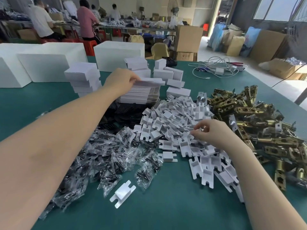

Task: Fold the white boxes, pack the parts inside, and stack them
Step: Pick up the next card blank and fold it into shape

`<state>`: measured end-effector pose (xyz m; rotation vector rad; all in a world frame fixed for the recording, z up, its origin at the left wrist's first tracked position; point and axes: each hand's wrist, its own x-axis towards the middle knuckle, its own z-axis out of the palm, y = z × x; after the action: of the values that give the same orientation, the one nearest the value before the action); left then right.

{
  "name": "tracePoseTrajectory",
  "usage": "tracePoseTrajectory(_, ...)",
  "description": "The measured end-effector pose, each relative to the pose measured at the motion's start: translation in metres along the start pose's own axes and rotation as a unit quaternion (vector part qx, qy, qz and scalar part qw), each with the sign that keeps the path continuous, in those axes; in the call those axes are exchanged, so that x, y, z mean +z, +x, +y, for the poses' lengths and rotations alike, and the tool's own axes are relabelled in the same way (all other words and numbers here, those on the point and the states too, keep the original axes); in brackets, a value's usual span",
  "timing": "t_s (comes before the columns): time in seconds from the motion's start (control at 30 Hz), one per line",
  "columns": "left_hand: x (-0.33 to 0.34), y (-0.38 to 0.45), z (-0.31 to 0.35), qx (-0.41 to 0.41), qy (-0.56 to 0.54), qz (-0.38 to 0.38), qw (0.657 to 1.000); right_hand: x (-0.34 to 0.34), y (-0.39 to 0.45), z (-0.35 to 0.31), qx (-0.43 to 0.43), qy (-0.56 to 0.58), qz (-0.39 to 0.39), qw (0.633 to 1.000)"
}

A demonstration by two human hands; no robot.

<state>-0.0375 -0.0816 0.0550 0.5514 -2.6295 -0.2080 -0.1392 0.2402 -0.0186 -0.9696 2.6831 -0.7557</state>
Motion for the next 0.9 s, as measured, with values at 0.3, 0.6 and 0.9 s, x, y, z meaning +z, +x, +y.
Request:
tracePoseTrajectory(0.3,-0.021,-0.013,0.044,-0.148,-0.414,0.348,0.828,-0.002,0.002,-0.004,-0.019,-0.055,0.012,0.998)
tracePoseTrajectory(0.6,0.047,-0.131,0.098,-0.286,-0.717,0.100,0.628,0.037,-0.039,-0.065,-0.129,0.173,0.180,0.960)
tracePoseTrajectory(0.9,0.071,-0.158,0.091,-0.260,-0.781,-0.005,0.568,0.078,-0.050,-0.042,-0.079,0.232,0.189,0.951)
